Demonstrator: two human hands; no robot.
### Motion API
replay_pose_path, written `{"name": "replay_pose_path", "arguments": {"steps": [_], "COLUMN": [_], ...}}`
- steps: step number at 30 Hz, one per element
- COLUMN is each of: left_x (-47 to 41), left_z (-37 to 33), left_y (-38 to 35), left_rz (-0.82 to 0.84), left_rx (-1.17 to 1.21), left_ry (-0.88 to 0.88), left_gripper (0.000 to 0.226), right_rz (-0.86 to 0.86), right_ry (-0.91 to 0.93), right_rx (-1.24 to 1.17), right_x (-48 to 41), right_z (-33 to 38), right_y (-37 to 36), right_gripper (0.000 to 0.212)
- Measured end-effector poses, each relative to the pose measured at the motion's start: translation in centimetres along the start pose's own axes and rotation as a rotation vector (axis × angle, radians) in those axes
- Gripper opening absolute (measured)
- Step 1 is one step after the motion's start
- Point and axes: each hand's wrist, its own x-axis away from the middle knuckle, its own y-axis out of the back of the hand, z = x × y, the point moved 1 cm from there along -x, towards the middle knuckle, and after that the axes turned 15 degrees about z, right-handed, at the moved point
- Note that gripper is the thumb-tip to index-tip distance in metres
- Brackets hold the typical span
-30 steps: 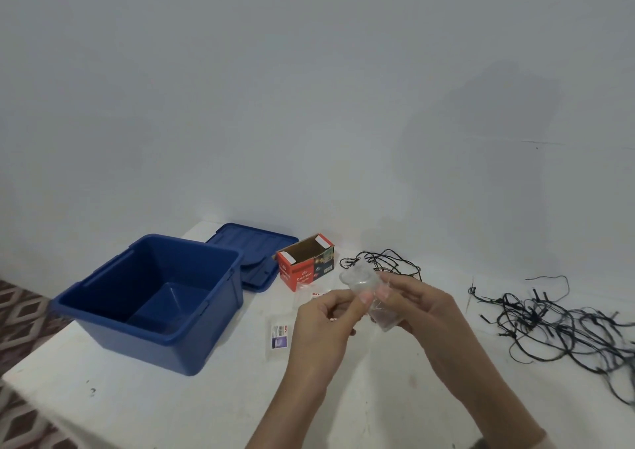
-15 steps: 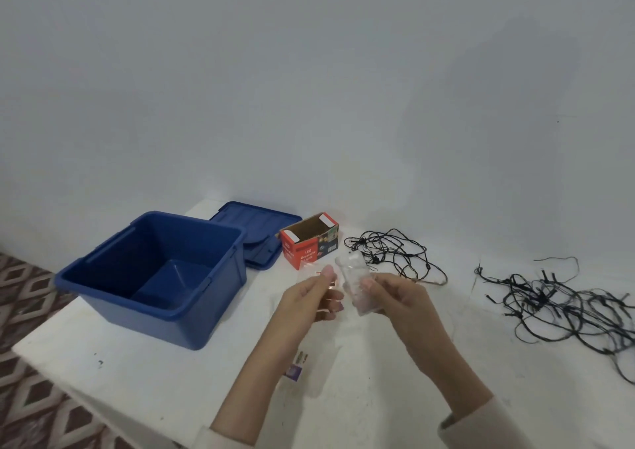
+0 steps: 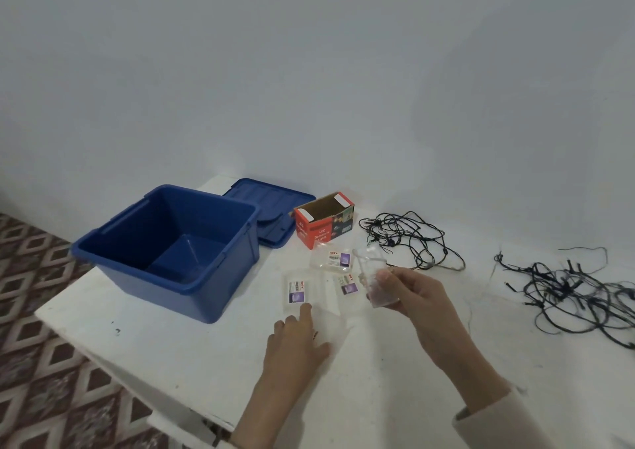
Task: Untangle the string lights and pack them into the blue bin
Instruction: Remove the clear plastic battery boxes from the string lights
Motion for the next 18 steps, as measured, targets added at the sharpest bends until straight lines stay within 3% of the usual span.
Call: {"name": "replay_pose_path", "arguments": {"steps": [7,10,14,18], "left_x": [1.5,1.5,2.2,3.2], "left_z": [-3.0,-4.4,-5.2,-6.7], "left_y": [4.9,6.3,6.7,6.9], "left_rz": [-0.151,-0.155,-0.068,0.015], "left_rx": [0.565,0.756,1.141,1.302], "left_ry": [-0.209,-0.287,-0.413,-0.557], "left_gripper": [0.071,0.059,0.041,0.045], "right_rz": [0.177,0.187,0.079,-0.034], "right_ry": [0.026,0.092,0.215,0.285], "right_rx": [-0.484,-0.463,-0.357,-0.227], "right_x": [1.6,2.1,2.6,3.0], "right_z": [3.7,5.1,6.1,6.3], "right_y": [-2.0,-2.5,-2.1,-1.4], "right_gripper": [0.025,0.025,0.024,0.026]}}
